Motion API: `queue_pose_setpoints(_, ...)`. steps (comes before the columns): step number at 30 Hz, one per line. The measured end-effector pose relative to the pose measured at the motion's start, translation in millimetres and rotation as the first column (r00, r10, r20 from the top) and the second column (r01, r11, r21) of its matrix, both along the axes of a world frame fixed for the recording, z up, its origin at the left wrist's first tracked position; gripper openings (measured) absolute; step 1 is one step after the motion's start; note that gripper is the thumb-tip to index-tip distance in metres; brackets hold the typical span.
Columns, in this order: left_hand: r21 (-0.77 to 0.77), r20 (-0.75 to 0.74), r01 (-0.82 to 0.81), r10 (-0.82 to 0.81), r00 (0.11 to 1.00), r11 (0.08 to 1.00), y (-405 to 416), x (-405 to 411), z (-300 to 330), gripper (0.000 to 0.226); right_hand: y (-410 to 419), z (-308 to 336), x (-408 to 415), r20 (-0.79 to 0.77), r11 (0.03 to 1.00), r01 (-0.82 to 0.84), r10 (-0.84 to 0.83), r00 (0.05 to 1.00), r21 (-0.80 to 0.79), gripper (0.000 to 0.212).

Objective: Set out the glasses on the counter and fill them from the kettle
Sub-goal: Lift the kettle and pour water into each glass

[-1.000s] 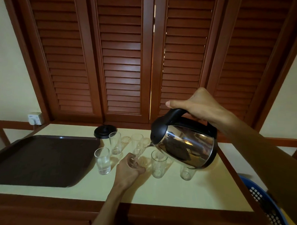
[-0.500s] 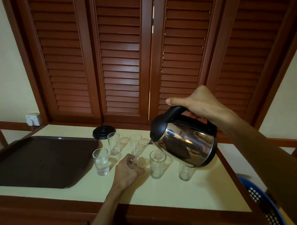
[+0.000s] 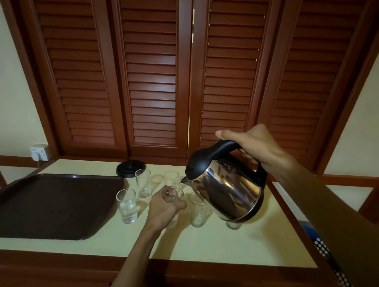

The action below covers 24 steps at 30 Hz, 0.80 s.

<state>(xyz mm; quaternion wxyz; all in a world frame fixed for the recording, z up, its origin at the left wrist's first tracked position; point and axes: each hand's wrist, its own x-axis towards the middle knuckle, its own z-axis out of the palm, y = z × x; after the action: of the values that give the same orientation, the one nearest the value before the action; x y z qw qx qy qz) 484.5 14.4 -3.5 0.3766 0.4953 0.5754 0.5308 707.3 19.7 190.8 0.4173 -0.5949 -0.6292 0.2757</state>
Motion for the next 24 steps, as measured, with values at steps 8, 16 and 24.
queue_pose_setpoints(8, 0.002, 0.006, 0.057, -0.057, 0.998, 0.998, 2, 2, 11, 0.021, -3, -25, 9, -0.183, 0.999, -0.047, 0.043, 0.982, -0.016, 0.052)
queue_pose_setpoints(16, 0.016, 0.015, 0.057, -0.058, 0.998, 0.998, 4, -2, 6, 0.022, -6, -42, 17, -0.261, 0.999, -0.032, 0.021, 0.965, -0.039, 0.052)
queue_pose_setpoints(24, -0.021, -0.023, -0.053, 0.052, 0.998, 0.998, 16, -17, -23, 0.029, -13, -47, 34, -0.382, 0.999, -0.031, 0.014, 0.924, -0.039, 0.047)
